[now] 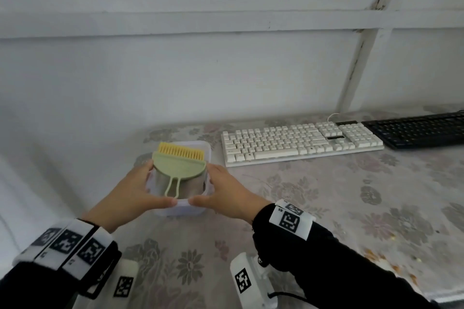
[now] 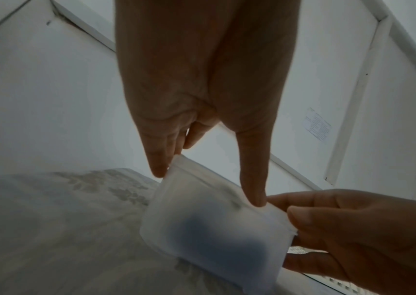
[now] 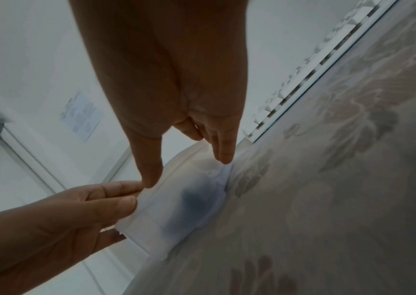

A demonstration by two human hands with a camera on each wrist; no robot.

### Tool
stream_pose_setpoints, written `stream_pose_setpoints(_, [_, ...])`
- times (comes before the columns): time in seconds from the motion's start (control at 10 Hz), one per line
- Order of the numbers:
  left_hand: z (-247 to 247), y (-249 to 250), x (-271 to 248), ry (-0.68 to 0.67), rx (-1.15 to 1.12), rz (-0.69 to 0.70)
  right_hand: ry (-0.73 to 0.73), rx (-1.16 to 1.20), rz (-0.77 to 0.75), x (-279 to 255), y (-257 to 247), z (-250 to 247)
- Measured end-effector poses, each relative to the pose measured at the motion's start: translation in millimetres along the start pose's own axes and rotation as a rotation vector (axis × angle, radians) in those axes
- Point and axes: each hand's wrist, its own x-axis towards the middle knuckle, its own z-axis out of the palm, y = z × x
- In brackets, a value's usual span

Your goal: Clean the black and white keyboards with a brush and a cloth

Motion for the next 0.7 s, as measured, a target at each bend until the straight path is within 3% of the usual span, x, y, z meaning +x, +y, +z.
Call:
stream_pose_setpoints(0.3, [-1,-22,60,0.063,-0.045,0.014,0.025,0.064,0.049,42,12,-16])
stream_pose_setpoints(0.7, [-2,-37,105,0.040,-0.020,0.001,0.018,0.064,0.098,69,16,-34])
